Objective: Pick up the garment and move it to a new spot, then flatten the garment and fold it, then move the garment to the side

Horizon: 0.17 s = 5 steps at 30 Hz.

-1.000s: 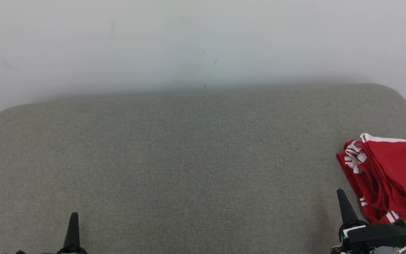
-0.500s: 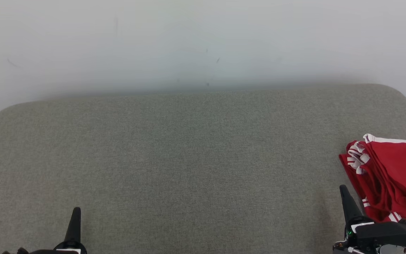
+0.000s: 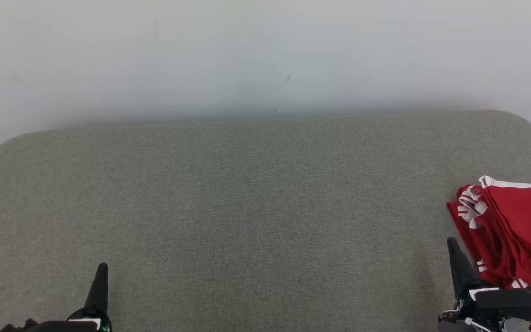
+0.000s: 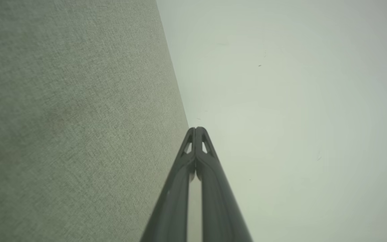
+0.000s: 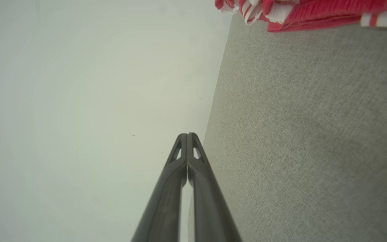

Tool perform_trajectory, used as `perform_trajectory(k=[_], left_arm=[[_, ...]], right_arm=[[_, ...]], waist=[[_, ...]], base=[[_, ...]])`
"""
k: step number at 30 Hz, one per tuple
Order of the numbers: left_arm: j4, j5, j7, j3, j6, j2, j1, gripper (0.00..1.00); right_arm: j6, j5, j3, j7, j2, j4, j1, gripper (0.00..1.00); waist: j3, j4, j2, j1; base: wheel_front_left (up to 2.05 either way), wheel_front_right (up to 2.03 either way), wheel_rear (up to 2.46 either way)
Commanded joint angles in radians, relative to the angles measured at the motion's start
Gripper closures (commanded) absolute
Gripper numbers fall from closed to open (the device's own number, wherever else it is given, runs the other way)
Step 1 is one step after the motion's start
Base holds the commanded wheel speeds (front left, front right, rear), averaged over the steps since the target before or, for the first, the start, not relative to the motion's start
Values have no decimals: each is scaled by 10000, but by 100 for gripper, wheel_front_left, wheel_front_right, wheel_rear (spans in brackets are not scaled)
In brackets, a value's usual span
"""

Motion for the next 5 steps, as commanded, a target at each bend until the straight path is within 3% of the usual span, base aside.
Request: perform_trajectory(k=[1, 5], left_arm=[[-68, -322, 91, -2, 14, 53, -162, 100], [-83, -611, 168, -8, 15, 53, -206, 100]], right_arm=[[6, 289, -60, 74, 14, -102, -88, 100], [7, 557, -102, 130, 22, -162, -91, 100]], waist=[[5, 15, 0, 0], [14, 40, 0, 0]], base=[[0, 0, 0], [0, 0, 0]])
